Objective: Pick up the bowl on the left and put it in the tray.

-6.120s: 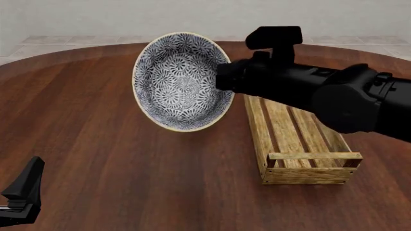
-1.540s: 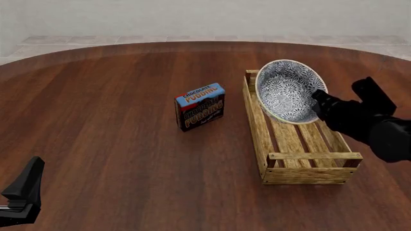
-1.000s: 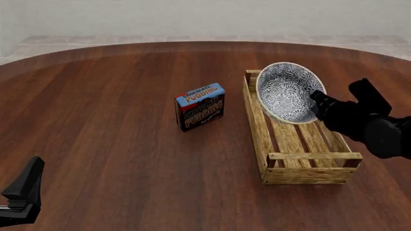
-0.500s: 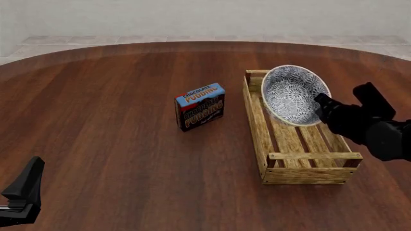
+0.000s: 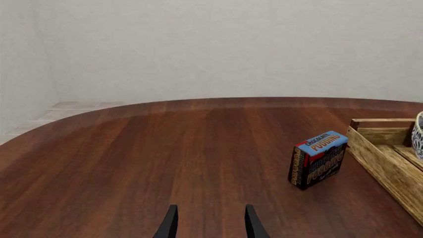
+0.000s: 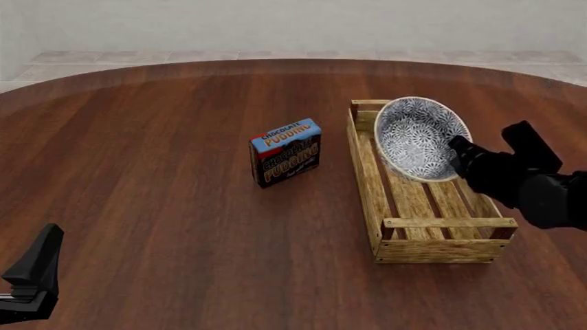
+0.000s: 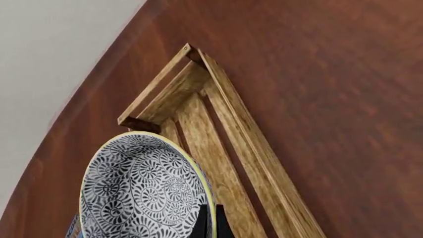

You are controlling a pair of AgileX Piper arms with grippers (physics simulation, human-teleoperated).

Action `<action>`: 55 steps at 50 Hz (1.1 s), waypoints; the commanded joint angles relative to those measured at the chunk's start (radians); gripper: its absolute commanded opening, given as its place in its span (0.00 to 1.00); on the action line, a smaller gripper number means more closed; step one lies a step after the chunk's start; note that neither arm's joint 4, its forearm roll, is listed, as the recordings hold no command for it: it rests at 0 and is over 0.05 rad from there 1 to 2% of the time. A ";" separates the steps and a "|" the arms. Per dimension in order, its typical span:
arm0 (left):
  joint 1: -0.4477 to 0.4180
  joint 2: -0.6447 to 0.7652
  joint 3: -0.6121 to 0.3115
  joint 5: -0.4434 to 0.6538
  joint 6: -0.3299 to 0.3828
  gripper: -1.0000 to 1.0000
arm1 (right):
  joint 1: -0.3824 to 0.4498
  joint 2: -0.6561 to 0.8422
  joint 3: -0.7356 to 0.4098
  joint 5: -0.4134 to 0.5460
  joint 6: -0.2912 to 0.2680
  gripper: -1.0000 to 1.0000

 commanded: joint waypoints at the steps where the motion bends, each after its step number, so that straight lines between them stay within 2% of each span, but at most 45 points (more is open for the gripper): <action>1: 0.000 0.000 0.000 0.000 0.000 1.00 | 0.010 0.037 -0.020 -0.012 0.008 0.00; 21: 0.000 0.000 0.000 0.000 0.000 1.00 | 0.008 0.071 -0.053 -0.001 -0.001 0.00; 55: 0.000 0.000 0.000 0.000 0.000 1.00 | -0.001 0.155 -0.056 -0.049 0.007 0.00</action>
